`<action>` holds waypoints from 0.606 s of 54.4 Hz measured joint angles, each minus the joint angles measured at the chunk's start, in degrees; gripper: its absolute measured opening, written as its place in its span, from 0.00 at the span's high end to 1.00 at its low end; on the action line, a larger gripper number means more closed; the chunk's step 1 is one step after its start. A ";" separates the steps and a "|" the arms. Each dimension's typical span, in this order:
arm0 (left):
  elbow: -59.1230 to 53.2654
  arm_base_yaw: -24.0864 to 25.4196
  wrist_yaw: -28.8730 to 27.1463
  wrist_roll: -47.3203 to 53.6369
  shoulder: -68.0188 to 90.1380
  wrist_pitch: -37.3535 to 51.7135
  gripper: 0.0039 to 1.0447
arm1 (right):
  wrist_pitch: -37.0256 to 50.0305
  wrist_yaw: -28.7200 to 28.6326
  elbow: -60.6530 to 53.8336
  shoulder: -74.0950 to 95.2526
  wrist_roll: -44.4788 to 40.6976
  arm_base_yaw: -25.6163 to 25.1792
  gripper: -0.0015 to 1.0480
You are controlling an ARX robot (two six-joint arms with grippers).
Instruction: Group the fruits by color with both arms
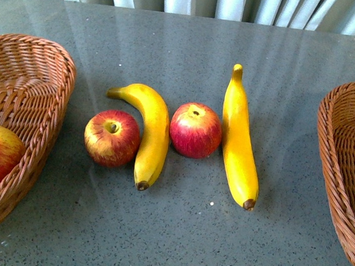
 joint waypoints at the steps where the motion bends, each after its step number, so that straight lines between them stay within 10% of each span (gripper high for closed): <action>1: 0.00 0.00 0.00 0.00 0.00 0.00 0.09 | 0.00 -0.02 0.00 0.02 0.00 0.00 0.09; 11: 0.00 0.00 0.00 0.00 0.00 0.00 0.09 | 0.00 0.00 0.00 0.02 0.00 0.00 0.09; 18: 8.61 -1.20 7.13 7.52 14.88 -19.32 0.09 | 0.00 -0.04 0.00 0.00 -0.02 0.00 0.09; 33: 12.33 -11.08 1.33 5.86 31.32 -5.33 0.09 | 0.00 -0.02 0.00 0.00 0.00 0.00 0.09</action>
